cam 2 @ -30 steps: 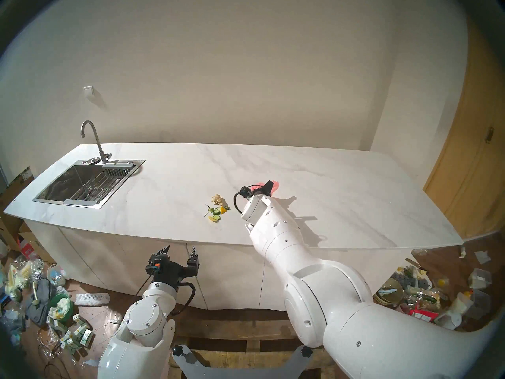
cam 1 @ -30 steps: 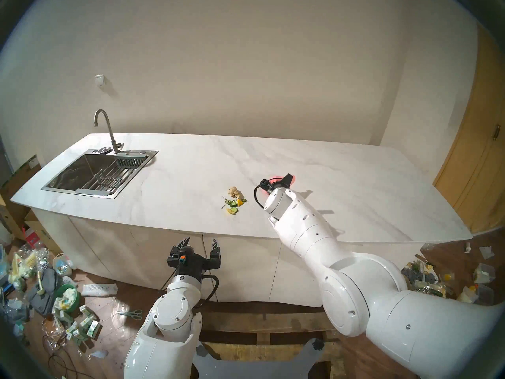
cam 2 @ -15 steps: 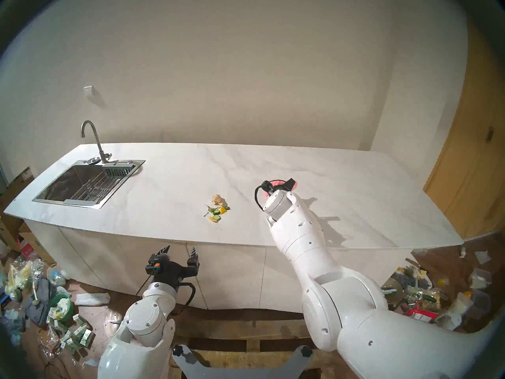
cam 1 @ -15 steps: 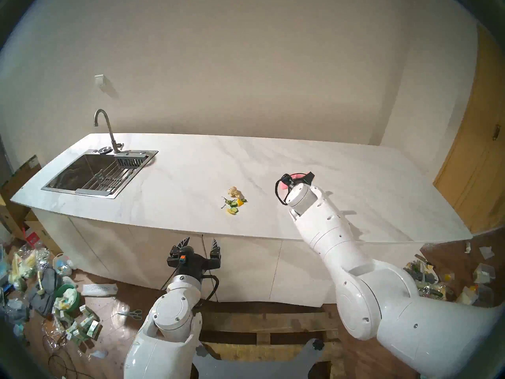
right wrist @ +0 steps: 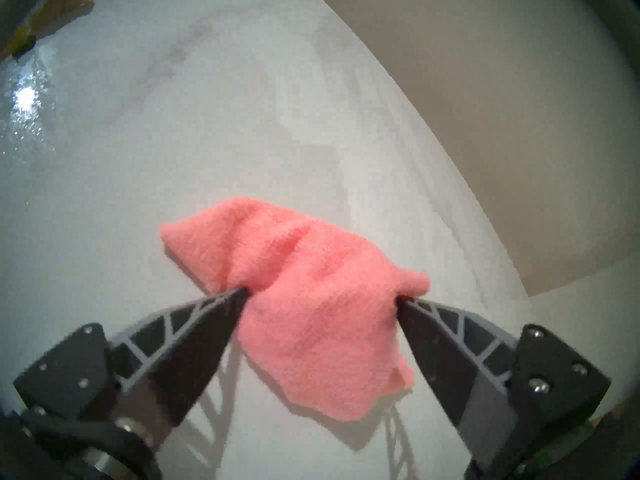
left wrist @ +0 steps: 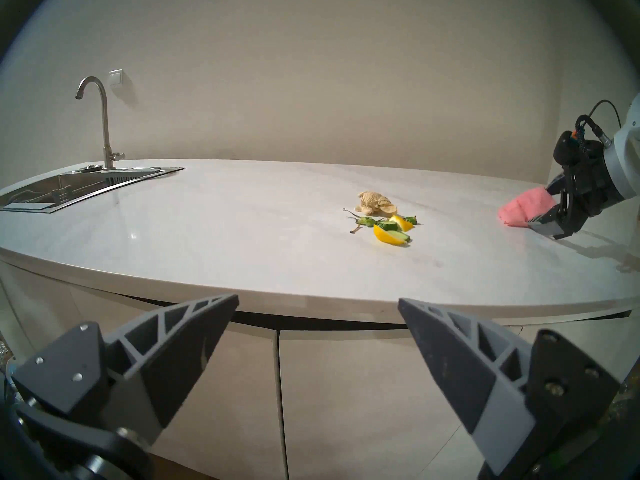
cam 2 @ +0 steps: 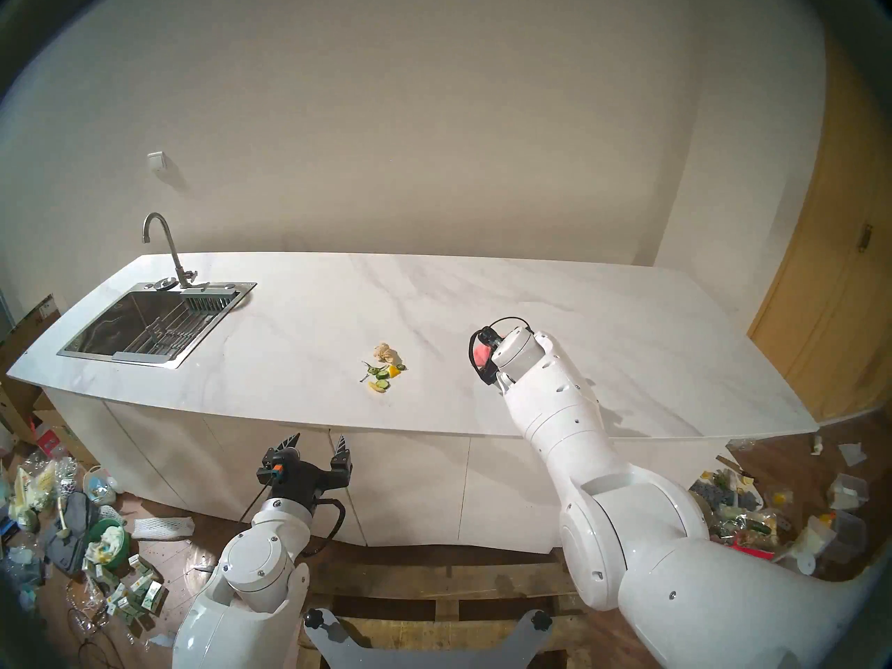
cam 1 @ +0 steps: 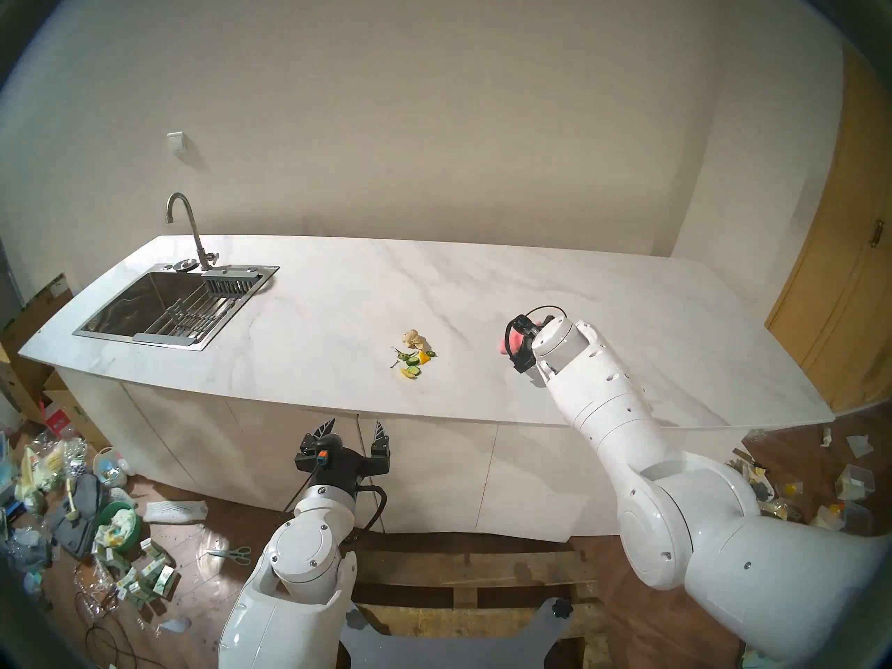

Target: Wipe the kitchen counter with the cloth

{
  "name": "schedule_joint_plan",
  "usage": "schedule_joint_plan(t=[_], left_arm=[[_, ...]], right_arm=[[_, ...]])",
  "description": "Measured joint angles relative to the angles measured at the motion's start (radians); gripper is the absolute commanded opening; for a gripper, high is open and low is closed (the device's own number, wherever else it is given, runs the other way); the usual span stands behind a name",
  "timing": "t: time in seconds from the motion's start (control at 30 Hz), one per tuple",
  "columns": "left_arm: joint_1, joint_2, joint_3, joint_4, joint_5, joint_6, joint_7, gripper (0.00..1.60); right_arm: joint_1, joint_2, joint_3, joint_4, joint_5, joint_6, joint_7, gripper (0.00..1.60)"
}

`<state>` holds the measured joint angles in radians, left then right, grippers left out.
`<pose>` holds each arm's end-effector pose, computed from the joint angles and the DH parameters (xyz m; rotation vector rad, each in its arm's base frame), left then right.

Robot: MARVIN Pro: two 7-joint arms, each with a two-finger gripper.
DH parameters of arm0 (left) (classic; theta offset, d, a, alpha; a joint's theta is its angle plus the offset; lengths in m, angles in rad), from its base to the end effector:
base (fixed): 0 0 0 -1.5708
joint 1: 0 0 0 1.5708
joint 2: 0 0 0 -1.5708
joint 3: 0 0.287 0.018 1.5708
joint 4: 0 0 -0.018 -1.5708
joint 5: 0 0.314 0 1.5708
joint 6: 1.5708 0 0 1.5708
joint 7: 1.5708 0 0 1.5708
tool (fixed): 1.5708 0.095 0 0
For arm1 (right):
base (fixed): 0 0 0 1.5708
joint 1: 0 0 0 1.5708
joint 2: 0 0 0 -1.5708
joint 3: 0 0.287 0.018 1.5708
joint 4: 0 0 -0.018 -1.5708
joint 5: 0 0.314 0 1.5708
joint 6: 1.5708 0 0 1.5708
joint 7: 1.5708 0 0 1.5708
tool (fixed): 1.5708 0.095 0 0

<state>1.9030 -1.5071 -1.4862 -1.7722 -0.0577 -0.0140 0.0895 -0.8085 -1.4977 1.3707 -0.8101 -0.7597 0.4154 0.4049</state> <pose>0.3251 -0.0129 -0.3484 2.3438 0.0095 2.0722 0.6027 0.0090 -0.2694 2.2130 1.0642 1.1987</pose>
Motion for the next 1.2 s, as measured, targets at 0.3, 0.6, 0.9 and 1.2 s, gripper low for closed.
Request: schedule_joint_plan(t=[0.3, 0.6, 0.9, 1.2], left_arm=[[-0.001, 0.0, 0.0, 0.003, 0.0, 0.0, 0.0, 1.6], [-0.002, 0.0, 0.0, 0.006, 0.0, 0.0, 0.001, 1.6], [-0.002, 0.0, 0.0, 0.008, 0.0, 0.0, 0.001, 1.6], [-0.003, 0.0, 0.0, 0.01, 0.0, 0.0, 0.001, 1.6]], right_arm=[[-0.008, 0.097, -0.045, -0.109, -0.036, -0.003, 0.182, 1.6], [-0.03, 0.183, -0.004, -0.22, -0.016, 0.009, 0.36, 1.6], [-0.073, 0.211, 0.141, -0.34, 0.105, 0.085, 0.486, 1.6], [-0.124, 0.163, 0.276, -0.457, 0.193, 0.155, 0.447, 1.6]])
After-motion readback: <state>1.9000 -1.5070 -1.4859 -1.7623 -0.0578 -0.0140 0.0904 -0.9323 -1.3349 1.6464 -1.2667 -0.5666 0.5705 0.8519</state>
